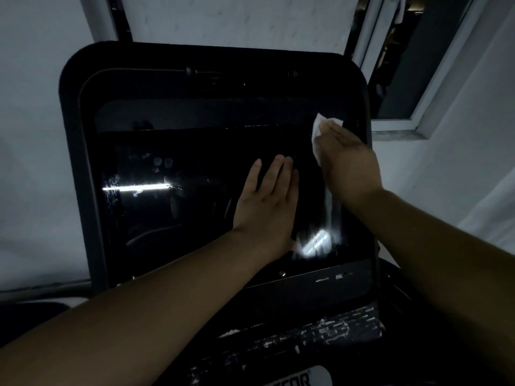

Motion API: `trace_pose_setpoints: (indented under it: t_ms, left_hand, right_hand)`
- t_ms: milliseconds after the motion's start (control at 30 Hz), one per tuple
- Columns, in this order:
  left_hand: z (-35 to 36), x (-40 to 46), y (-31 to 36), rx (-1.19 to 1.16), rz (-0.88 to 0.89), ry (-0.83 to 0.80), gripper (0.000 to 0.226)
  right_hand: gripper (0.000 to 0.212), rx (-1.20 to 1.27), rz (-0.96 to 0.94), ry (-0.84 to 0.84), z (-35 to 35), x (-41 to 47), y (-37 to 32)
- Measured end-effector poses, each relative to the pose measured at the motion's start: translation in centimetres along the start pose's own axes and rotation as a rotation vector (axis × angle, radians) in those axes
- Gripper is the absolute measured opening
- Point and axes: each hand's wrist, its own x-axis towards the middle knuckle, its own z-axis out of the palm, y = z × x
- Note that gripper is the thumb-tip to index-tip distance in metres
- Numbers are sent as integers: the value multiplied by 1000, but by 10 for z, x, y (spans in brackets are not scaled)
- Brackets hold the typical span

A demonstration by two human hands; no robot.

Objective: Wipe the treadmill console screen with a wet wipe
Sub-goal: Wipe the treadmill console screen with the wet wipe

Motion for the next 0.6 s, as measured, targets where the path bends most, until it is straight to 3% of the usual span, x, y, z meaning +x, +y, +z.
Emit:
trace_pose_setpoints:
  t_ms: [233,600]
  left_hand:
    - [0,0,1,3,-1,-9,135]
    - [-3,4,15,-35,7,-16,135]
  right_hand:
    - [25,-4,-14,-16,-6,-43,-3]
    - [42,109,-40,-177,-24,-187,-22]
